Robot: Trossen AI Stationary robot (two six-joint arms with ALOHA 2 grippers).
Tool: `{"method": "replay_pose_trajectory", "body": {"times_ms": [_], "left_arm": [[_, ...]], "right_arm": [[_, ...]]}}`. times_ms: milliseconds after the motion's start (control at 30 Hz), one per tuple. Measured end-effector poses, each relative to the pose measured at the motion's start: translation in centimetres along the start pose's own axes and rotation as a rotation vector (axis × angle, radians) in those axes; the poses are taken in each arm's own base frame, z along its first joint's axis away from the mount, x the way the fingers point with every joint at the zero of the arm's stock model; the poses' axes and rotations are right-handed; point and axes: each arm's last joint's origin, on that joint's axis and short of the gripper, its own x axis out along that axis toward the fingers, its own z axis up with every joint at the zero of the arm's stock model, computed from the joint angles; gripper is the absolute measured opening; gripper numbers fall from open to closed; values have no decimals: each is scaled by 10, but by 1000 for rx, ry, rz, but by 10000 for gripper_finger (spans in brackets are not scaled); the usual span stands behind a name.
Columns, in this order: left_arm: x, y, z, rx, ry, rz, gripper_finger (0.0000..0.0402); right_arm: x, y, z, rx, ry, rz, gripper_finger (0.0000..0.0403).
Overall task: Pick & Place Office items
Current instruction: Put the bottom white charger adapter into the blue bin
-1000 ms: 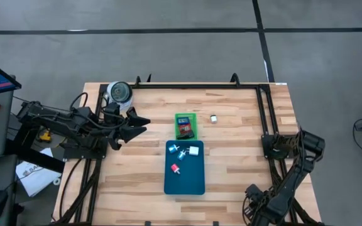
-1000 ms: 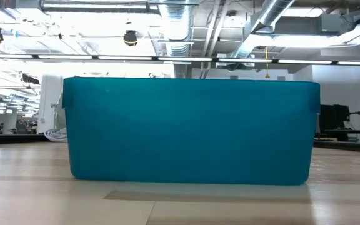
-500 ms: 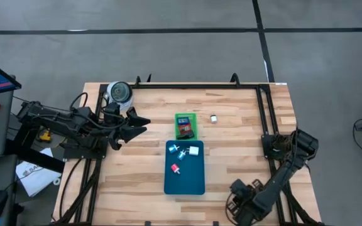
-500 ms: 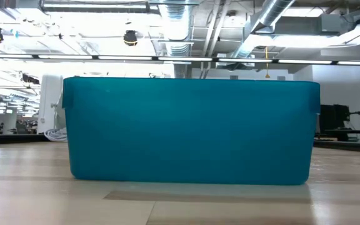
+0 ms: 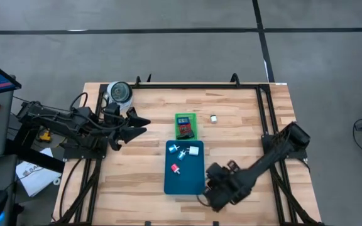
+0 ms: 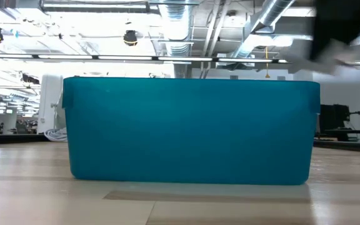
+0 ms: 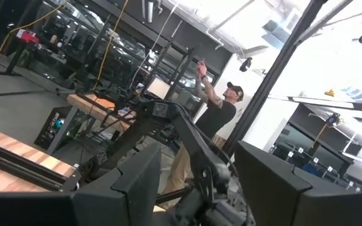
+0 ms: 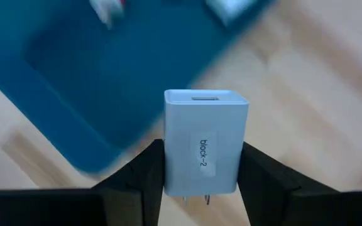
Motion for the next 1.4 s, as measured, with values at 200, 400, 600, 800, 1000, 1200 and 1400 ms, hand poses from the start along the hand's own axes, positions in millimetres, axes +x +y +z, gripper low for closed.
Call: {"method": "replay_pose_trajectory", "body": {"times_ms": [200, 400, 600, 800, 1000, 1200, 1400], "left_arm": [[0, 0, -1, 25, 10, 0, 199], [-1, 5, -9, 72, 98, 44, 199], [-3, 12, -20, 116, 217, 104, 199], [-11, 23, -28, 173, 340, 207, 199], [-24, 29, -19, 240, 366, 252, 199], [-38, 31, -13, 274, 392, 269, 199], [-43, 32, -12, 305, 407, 281, 199]], "right_arm": [[-10, 8, 54, -65, -123, 70, 156], [-1, 15, 98, -156, -201, 179, 157], [15, 5, 134, -229, -176, 217, 157], [53, -14, 153, -247, -67, 258, 157], [83, -35, 157, -227, 60, 265, 157], [108, -57, 152, -212, 200, 258, 158], [115, -67, 161, -185, 205, 247, 184]]}}
